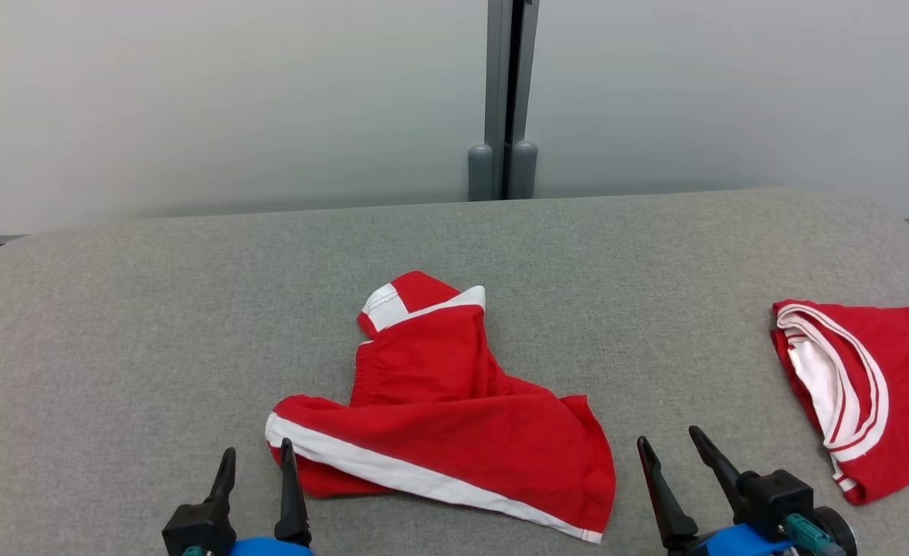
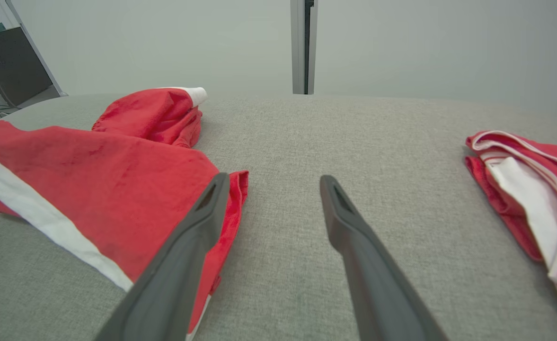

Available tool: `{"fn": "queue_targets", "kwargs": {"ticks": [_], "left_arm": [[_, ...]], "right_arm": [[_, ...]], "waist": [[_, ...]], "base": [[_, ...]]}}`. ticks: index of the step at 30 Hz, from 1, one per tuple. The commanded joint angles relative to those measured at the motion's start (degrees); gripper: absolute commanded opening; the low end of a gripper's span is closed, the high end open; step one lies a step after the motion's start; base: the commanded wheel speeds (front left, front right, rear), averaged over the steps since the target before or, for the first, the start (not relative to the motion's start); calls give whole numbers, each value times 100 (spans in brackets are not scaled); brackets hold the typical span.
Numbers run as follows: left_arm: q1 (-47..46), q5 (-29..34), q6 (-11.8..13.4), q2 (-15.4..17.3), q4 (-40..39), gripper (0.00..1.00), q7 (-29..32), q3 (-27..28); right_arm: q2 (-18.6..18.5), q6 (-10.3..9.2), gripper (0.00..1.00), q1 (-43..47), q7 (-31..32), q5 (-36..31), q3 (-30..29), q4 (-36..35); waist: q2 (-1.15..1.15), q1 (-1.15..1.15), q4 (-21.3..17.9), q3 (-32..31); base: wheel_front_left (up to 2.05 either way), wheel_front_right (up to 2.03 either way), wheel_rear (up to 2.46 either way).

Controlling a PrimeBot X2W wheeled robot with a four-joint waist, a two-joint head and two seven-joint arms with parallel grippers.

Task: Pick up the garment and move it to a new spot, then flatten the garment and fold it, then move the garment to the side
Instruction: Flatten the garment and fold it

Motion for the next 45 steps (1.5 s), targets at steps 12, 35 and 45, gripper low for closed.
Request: {"fn": "queue_targets", "kwargs": {"ticks": [12,35,45], "left_arm": [[-9,50,-28,0,-64,100,-13,-68],[-113,-46,22,-2,-203,100,-13,-209],[-204,-52,29,-2,-208,100,-13,-261]], "right_arm": [[-17,1,100,152,-3,109,477,376],[-470,1,75,83,-3,608,1500,904],[-518,1,0,-77,1,638,1683,1057]], "waist": [[0,0,80,48],[0,0,258,341],[0,0,365,455]], "base": [[0,0,0],[0,0,0],[0,0,0]]}}
